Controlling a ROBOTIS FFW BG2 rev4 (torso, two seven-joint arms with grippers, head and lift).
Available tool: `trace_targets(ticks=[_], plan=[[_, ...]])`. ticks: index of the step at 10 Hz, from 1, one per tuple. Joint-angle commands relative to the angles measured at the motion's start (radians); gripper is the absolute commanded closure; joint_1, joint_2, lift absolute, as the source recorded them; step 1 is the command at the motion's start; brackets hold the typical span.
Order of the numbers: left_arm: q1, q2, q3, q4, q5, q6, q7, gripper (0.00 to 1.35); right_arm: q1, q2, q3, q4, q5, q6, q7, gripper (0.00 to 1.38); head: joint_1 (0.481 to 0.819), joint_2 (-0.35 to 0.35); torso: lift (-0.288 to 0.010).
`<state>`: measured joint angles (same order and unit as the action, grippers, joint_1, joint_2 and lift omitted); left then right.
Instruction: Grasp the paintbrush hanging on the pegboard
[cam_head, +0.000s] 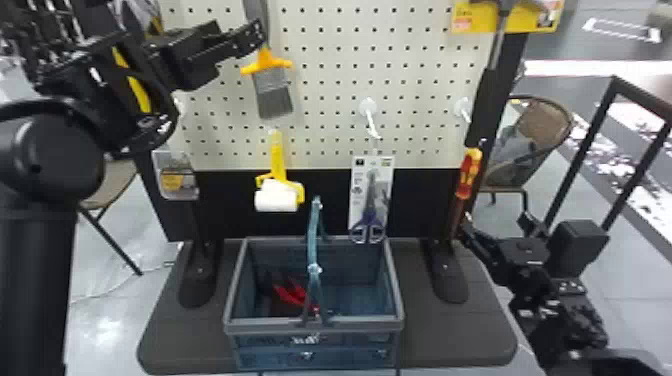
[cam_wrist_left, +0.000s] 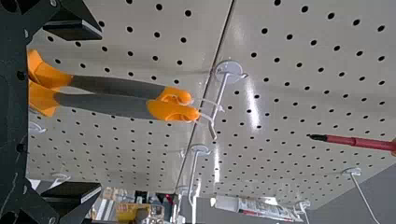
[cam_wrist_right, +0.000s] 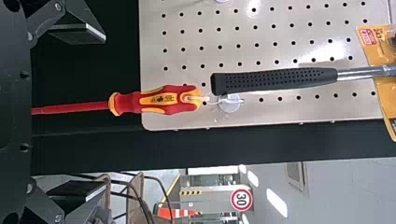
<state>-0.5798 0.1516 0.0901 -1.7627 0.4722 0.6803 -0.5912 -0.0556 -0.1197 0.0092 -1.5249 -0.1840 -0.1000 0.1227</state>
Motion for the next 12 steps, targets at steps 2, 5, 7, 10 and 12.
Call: trace_targets(ticks=[2, 5, 7, 10, 12], plan=[[-0.041, -0.006, -0.033, 0.06, 0.049, 0.001, -0.03, 0.16, -0.004, 0.0, 0.0, 0.002, 0.001, 0.0, 0.0, 0.18, 0.549, 0.0, -0.1], [-0.086, 0.0, -0.076, 0.094, 0.057, 0.007, -0.044, 0.16, -0.009, 0.0, 0.002, 0.005, 0.001, 0.0, 0.002, 0.18, 0.549, 0.0, -0.1], [-0.098, 0.006, -0.085, 0.098, 0.059, 0.012, -0.044, 0.16, -0.009, -0.002, 0.002, 0.005, 0.003, 0.0, 0.002, 0.18, 0.549, 0.0, -0.1], [-0.112, 0.019, -0.076, 0.097, 0.036, 0.051, -0.045, 0.36, -0.01, -0.002, 0.003, 0.008, 0.001, 0.0, 0.003, 0.18, 0.549, 0.0, -0.1], [-0.132, 0.039, -0.081, 0.091, 0.003, 0.133, -0.064, 0.91, -0.009, -0.002, 0.003, 0.008, -0.003, 0.0, 0.005, 0.18, 0.549, 0.0, -0.1]])
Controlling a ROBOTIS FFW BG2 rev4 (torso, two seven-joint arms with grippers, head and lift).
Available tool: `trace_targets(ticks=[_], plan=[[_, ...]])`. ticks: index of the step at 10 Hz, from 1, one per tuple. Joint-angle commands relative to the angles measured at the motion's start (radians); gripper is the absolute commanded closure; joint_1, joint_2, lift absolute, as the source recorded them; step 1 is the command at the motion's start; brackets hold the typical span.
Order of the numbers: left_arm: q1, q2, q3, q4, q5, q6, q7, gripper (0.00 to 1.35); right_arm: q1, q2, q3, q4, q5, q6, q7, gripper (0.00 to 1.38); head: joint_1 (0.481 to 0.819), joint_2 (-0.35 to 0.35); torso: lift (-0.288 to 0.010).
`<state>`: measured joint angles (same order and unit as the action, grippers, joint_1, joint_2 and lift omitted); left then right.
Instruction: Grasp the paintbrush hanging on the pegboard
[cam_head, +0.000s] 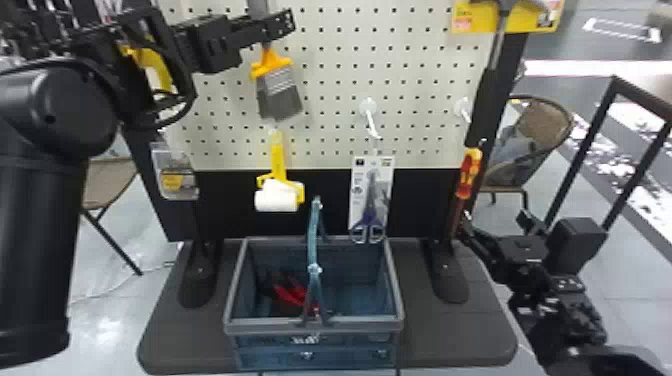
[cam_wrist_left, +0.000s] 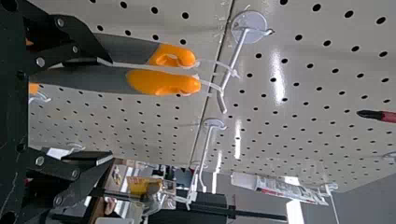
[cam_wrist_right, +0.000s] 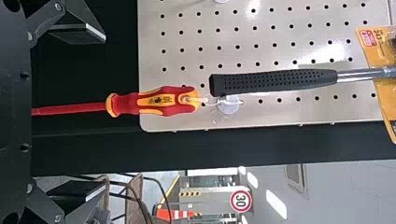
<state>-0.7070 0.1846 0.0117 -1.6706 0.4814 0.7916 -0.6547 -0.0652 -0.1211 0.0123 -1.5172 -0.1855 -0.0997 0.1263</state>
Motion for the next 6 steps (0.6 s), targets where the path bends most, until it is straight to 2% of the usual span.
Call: trace_targets(ticks=[1, 2, 6], plan=[[-0.003, 0.003, 0.001, -0.003, -0.006, 0.025, 0.0, 1.15, 0.002, 0.0, 0.0, 0.002, -0.003, 0.0, 0.001, 0.18, 0.549, 0.0, -0.1], [-0.002, -0.004, 0.008, -0.003, -0.006, 0.018, 0.0, 1.22, 0.001, 0.0, 0.0, 0.002, -0.003, 0.0, 0.001, 0.18, 0.549, 0.0, -0.1], [0.004, -0.005, 0.014, -0.003, -0.001, 0.005, 0.004, 1.22, 0.002, 0.0, 0.0, 0.008, -0.005, 0.002, 0.001, 0.18, 0.549, 0.0, -0.1]])
